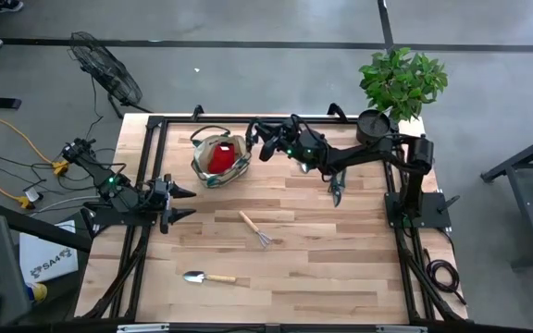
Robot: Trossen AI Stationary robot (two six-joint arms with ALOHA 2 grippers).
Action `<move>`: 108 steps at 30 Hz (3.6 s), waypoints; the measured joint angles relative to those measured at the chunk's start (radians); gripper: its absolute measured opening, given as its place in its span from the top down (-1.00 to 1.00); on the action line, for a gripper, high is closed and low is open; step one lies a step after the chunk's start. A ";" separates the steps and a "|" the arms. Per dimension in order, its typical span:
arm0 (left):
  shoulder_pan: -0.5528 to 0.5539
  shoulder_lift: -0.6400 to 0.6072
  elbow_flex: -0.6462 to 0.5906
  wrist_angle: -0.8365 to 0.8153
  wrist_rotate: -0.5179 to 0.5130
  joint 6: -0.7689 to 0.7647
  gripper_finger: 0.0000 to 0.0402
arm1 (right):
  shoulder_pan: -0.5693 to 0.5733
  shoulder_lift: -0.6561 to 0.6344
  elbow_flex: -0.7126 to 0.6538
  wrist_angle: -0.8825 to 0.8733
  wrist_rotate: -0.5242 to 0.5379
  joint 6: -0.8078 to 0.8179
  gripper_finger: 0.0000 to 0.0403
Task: Pick & Place Garden tools in Gardening bag
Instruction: Put the green shears into the gardening bag
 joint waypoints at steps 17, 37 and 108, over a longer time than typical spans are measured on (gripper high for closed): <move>0.000 0.000 0.000 0.000 0.001 0.000 -0.34 | 0.042 0.113 0.124 -0.043 0.132 -0.030 0.69; 0.000 0.000 0.000 0.000 0.001 0.000 -0.34 | 0.085 0.109 0.123 -0.134 0.256 0.022 0.69; 0.000 0.000 0.001 0.001 0.000 0.000 -0.34 | 0.114 0.114 0.189 -0.333 0.389 0.165 0.69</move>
